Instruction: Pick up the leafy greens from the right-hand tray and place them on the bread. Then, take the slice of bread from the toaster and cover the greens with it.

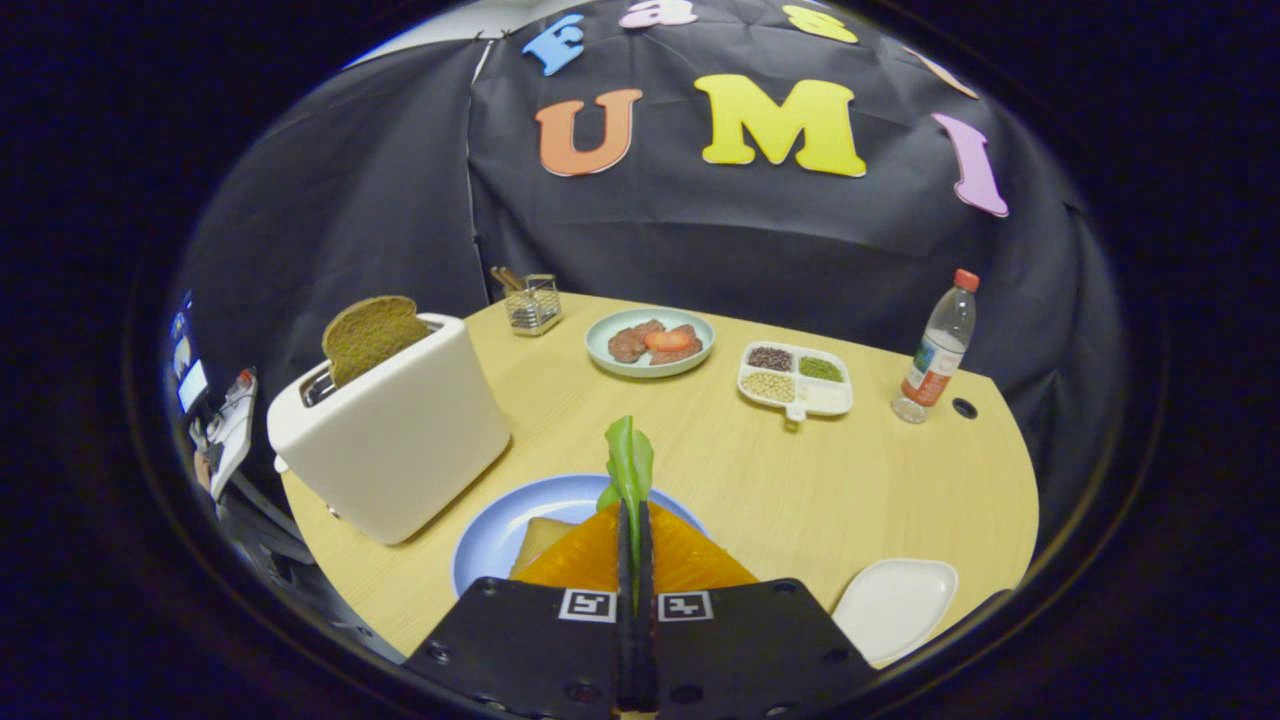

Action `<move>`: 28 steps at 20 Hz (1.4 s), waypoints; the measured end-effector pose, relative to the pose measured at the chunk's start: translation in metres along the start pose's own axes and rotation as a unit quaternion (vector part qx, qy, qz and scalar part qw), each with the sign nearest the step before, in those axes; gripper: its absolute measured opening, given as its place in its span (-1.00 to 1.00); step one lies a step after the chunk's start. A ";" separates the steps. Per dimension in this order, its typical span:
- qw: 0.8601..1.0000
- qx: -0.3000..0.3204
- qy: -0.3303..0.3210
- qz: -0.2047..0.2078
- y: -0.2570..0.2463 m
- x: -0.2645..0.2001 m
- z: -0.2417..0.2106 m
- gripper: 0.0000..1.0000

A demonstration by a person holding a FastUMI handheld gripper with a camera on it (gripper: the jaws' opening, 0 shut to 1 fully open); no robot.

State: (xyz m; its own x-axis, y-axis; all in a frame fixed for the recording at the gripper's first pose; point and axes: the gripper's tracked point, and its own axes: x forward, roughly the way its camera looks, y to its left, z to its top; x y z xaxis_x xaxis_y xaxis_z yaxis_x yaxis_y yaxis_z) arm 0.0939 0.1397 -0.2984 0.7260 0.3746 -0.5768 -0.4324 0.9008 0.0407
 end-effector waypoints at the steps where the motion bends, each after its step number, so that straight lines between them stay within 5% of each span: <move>1: 1.000 0.009 0.002 0.003 0.008 0.003 -0.003 -0.99; 5: 0.998 0.054 0.000 0.008 0.027 0.014 -0.004 -0.98; 10: 0.998 0.063 0.009 0.007 0.040 0.018 -0.006 -0.65; 15: 0.998 0.058 0.009 0.004 0.050 0.013 -0.010 0.10; 23: 0.997 0.054 -0.035 -0.052 0.050 -0.021 0.020 0.97; 28: 0.990 0.044 -0.080 -0.107 0.073 -0.066 0.071 0.93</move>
State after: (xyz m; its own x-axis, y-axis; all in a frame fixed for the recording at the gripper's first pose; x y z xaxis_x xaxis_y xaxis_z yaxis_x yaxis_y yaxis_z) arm 0.0526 0.1961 -0.1989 0.8742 0.1971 -0.4437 -0.2168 0.9762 0.0064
